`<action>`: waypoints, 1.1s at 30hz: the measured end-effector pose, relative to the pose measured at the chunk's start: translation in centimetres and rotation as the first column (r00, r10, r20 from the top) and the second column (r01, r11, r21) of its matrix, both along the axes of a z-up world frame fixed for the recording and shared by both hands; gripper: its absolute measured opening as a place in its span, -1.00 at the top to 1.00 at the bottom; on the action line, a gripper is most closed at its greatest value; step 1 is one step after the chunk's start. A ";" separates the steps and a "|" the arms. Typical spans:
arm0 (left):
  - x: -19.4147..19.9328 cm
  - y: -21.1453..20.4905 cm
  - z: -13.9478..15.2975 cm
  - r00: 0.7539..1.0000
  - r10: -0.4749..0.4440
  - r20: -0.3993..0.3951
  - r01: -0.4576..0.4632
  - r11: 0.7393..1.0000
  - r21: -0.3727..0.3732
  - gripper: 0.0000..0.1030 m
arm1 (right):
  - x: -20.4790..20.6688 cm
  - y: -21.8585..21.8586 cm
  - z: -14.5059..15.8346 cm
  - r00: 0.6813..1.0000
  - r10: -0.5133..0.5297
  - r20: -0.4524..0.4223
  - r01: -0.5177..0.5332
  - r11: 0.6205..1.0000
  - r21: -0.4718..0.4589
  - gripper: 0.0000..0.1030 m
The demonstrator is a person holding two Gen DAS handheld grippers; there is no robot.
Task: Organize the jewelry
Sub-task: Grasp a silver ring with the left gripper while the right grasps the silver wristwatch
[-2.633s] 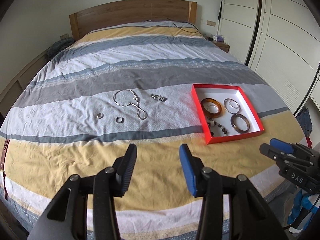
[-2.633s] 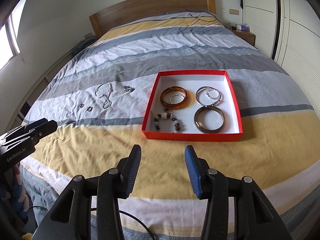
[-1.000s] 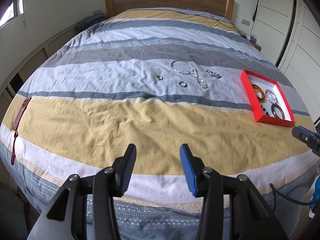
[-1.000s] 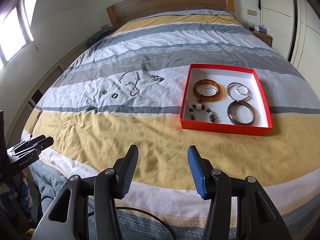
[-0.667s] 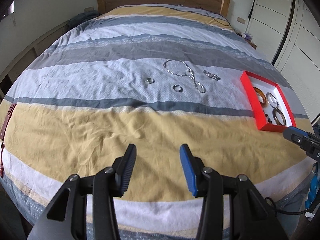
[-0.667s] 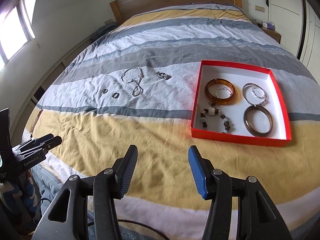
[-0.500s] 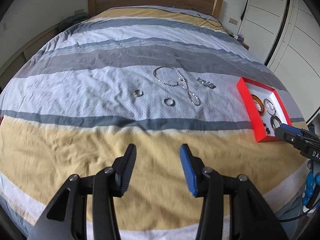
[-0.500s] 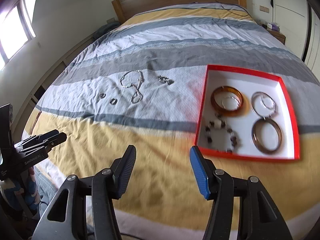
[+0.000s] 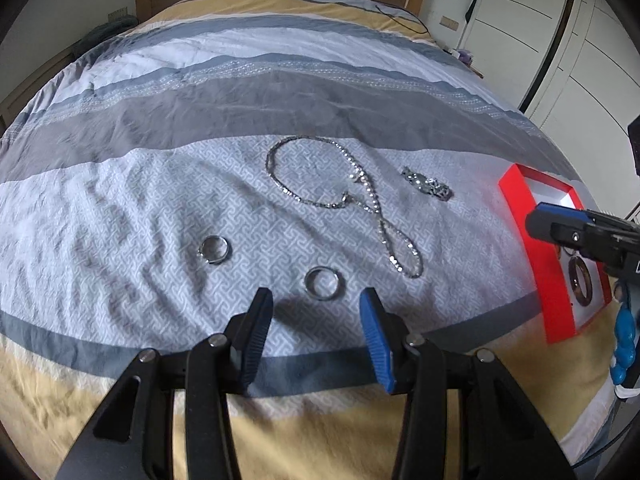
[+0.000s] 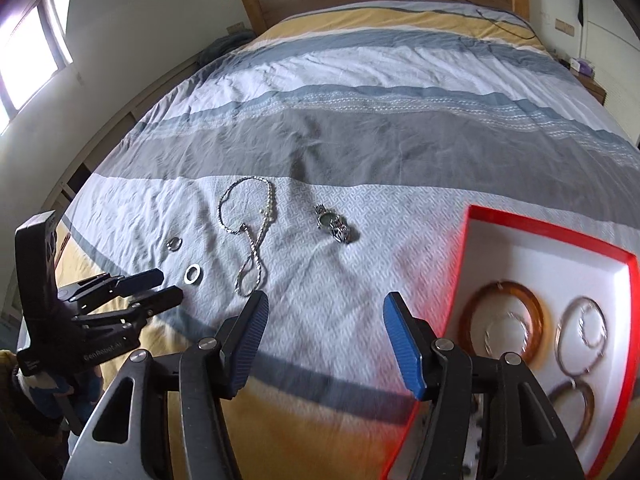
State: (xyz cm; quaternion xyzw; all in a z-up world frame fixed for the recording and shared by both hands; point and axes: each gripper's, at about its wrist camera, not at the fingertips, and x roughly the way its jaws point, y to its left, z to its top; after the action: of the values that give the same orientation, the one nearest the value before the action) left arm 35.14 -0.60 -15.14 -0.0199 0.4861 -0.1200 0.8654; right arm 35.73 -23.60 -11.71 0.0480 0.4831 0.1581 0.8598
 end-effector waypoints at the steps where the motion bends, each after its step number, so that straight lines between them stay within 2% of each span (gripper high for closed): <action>1: 0.4 0.0 -0.4 1.000 -0.001 -0.006 0.001 1.000 -0.002 0.17 | 0.8 0.2 -0.3 1.000 0.006 -0.010 -0.006 1.000 0.002 -0.15; 6: 1.3 -0.4 -1.3 1.000 -0.020 0.002 0.020 1.000 0.003 0.19 | 4.5 1.1 -1.6 0.999 0.024 -0.047 -0.025 1.000 -0.014 -0.15; 10: 1.4 -0.7 -1.8 0.999 -0.038 0.012 0.037 0.999 0.023 0.47 | 7.2 2.0 -2.8 0.996 0.046 -0.080 -0.050 0.997 -0.053 -0.15; 15: 1.3 -0.4 -2.1 0.999 -0.044 0.023 0.044 0.999 0.017 0.61 | 9.7 3.3 -4.2 0.993 0.060 -0.103 -0.072 0.991 -0.114 -0.15; 19: 1.0 -0.2 -2.2 0.998 -0.045 0.032 0.045 0.999 0.010 0.63 | 11.1 4.1 -5.6 0.990 0.064 -0.127 -0.082 0.987 -0.136 -0.15; 22: 0.7 -0.2 -2.3 0.998 -0.044 0.042 0.043 0.999 0.013 0.63 | 11.9 4.3 -6.6 0.988 0.059 -0.139 -0.079 0.987 -0.143 -0.04; 24: 0.5 -0.1 -2.3 0.998 -0.040 0.047 0.040 0.999 0.010 0.63 | 12.0 4.6 -7.1 0.988 0.068 -0.142 -0.088 0.986 -0.143 0.23; 27: 0.4 -0.1 -2.2 0.998 -0.035 0.050 0.035 0.999 0.007 0.64 | 11.7 5.2 -7.3 0.984 0.091 -0.151 -0.113 0.984 -0.140 0.53; 33: 0.0 0.0 -1.1 0.998 -0.023 0.060 0.023 1.000 0.008 0.64 | 10.5 5.3 -6.5 0.990 0.086 -0.114 -0.099 0.989 -0.110 0.54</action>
State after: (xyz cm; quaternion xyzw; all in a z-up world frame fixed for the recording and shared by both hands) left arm 35.13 -0.64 -16.23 -0.0077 0.4604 -0.1286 0.8783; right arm 46.28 -18.25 -18.21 -0.0158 0.5395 0.1669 0.8251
